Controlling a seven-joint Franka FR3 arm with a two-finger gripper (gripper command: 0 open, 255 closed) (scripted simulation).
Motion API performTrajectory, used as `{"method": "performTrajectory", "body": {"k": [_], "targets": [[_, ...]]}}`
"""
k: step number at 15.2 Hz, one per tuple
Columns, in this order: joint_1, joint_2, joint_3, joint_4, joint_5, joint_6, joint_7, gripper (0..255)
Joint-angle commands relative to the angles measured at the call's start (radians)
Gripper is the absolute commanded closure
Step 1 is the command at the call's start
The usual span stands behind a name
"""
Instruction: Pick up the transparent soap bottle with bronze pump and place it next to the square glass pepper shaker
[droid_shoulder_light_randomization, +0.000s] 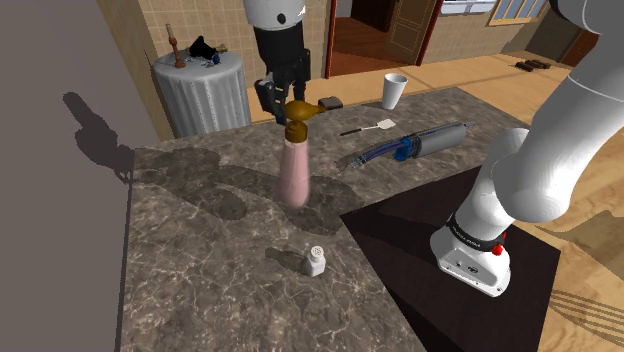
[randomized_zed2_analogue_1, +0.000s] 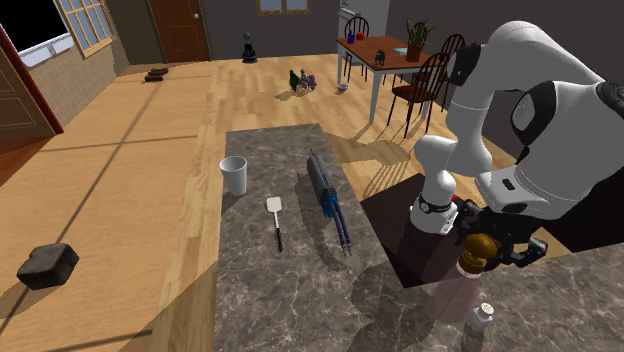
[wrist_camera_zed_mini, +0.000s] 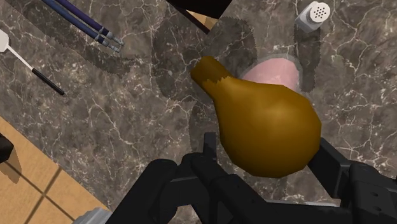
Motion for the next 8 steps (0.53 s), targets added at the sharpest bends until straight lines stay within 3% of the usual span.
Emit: {"method": "performTrajectory", "body": {"k": [1, 8], "targets": [[0.0, -0.004, -0.001, -0.029, 0.001, 0.027, 0.002, 255], [0.0, -0.007, -0.001, -0.127, 0.001, 0.121, 0.011, 255]]}}
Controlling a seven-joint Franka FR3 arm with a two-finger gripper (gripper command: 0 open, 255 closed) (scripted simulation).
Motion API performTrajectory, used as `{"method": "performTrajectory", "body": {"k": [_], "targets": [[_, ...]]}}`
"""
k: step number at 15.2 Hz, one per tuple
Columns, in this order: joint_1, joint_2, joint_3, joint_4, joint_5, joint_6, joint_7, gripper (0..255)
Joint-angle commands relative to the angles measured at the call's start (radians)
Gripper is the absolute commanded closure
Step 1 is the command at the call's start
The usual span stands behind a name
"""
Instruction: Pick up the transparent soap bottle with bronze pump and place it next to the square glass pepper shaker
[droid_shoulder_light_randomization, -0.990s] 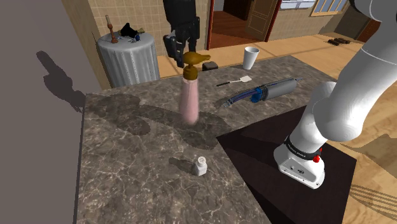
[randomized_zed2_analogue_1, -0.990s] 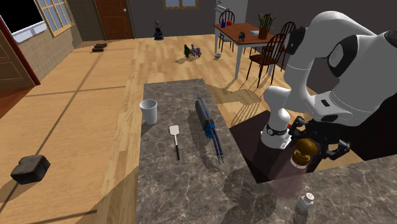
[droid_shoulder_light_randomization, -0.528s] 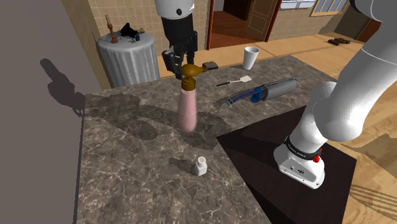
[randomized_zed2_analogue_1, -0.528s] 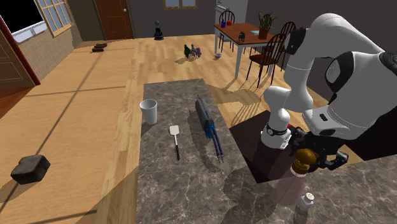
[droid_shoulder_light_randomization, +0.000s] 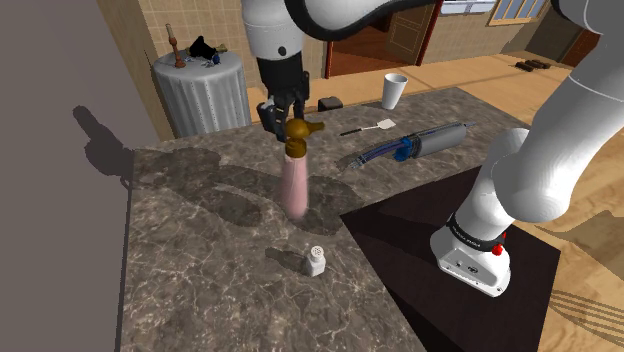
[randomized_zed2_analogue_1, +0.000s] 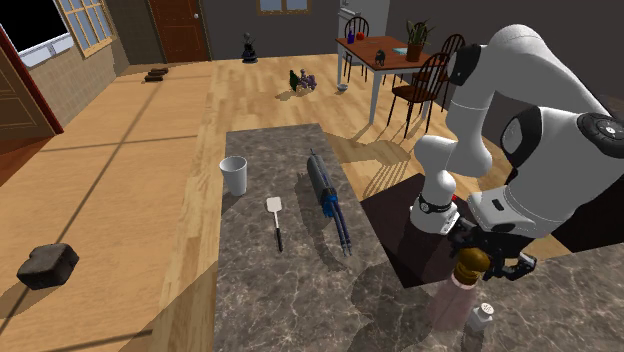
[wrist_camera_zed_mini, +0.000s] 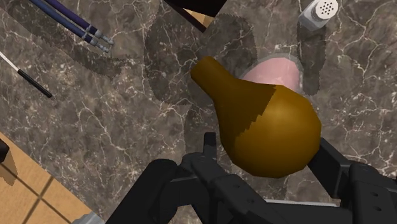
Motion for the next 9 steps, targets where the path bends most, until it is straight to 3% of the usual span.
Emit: {"method": "performTrajectory", "body": {"k": [1, 9], "targets": [[-0.001, -0.001, -0.001, -0.03, -0.001, 0.03, 0.001, 255], [-0.001, 0.011, 0.0, -0.125, -0.006, 0.135, 0.016, 255]]}}
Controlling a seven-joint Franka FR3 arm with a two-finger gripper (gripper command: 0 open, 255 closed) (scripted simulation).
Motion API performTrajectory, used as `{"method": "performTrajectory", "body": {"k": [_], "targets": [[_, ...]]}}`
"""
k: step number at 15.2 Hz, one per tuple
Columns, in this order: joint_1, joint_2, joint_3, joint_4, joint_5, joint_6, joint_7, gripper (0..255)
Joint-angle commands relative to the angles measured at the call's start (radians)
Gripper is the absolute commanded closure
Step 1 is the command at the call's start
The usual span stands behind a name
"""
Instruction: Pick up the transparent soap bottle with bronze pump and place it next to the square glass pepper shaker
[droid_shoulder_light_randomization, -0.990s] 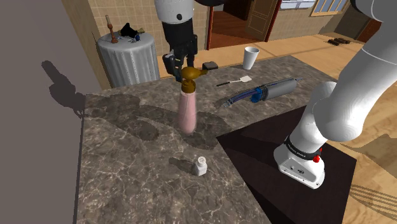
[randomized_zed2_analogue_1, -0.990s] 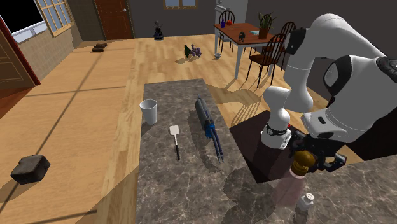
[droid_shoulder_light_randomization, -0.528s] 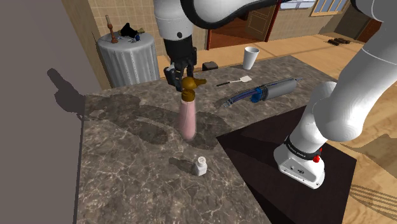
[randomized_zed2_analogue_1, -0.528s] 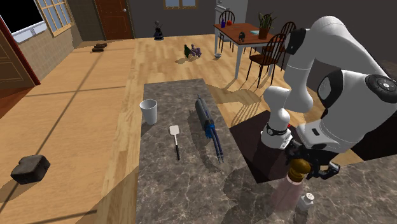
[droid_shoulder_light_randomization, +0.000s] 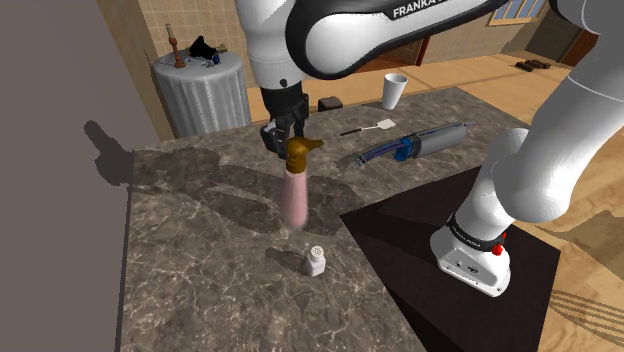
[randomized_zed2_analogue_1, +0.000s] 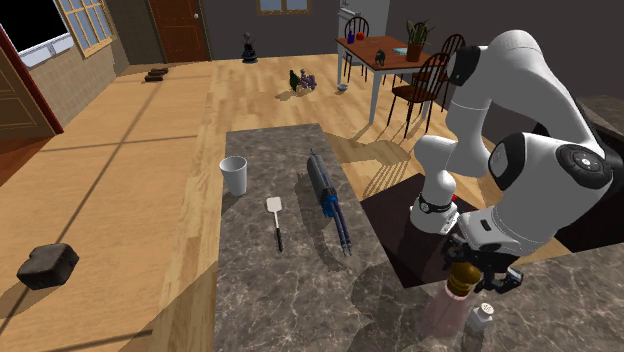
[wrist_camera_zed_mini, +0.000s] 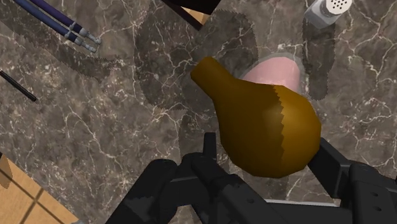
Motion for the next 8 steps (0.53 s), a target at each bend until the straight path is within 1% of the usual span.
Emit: {"method": "performTrajectory", "body": {"k": [1, 4, 8], "targets": [[0.0, 0.006, 0.0, -0.023, -0.003, 0.029, 0.005, 255], [0.0, 0.015, 0.001, -0.055, -0.007, 0.069, 0.011, 255], [0.0, 0.015, 0.001, -0.055, -0.007, 0.069, 0.011, 255]]}}
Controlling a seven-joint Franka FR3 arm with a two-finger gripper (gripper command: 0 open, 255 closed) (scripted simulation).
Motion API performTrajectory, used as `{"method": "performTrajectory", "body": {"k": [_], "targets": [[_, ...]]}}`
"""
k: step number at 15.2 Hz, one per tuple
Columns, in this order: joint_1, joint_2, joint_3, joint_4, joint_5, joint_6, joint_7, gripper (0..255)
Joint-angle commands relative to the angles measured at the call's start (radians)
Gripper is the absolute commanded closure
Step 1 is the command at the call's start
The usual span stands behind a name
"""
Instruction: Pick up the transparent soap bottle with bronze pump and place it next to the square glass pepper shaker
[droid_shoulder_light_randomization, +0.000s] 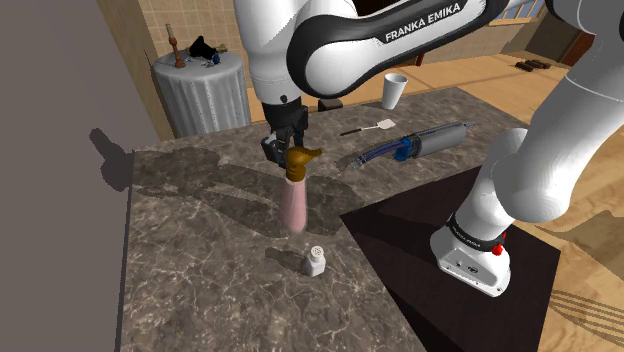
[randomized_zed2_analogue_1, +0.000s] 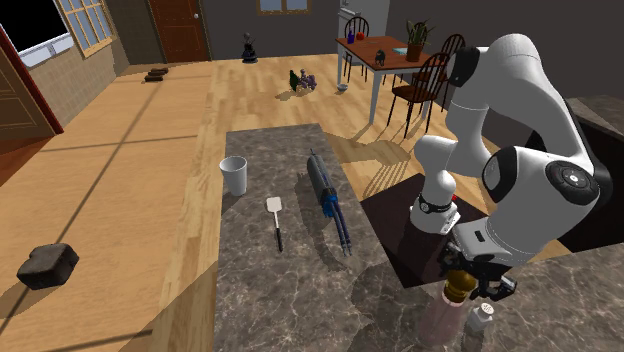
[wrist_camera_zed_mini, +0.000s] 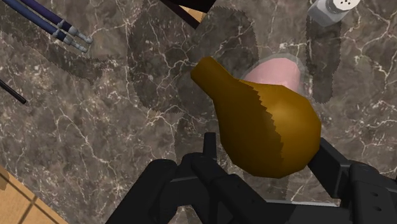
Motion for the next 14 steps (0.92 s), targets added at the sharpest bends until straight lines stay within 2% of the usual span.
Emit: {"method": "performTrajectory", "body": {"k": [1, 4, 5, 10, 14], "targets": [[0.0, 0.0, 0.0, -0.001, 0.0, 0.001, 0.0, 255], [0.0, 0.0, 0.0, -0.001, 0.0, 0.001, 0.0, 255], [0.0, 0.0, 0.0, -0.001, 0.0, 0.001, 0.0, 0], [0.0, 0.0, 0.0, -0.001, 0.0, 0.001, 0.0, 0], [0.006, -0.004, 0.006, 0.122, 0.006, -0.126, -0.004, 0]]}}
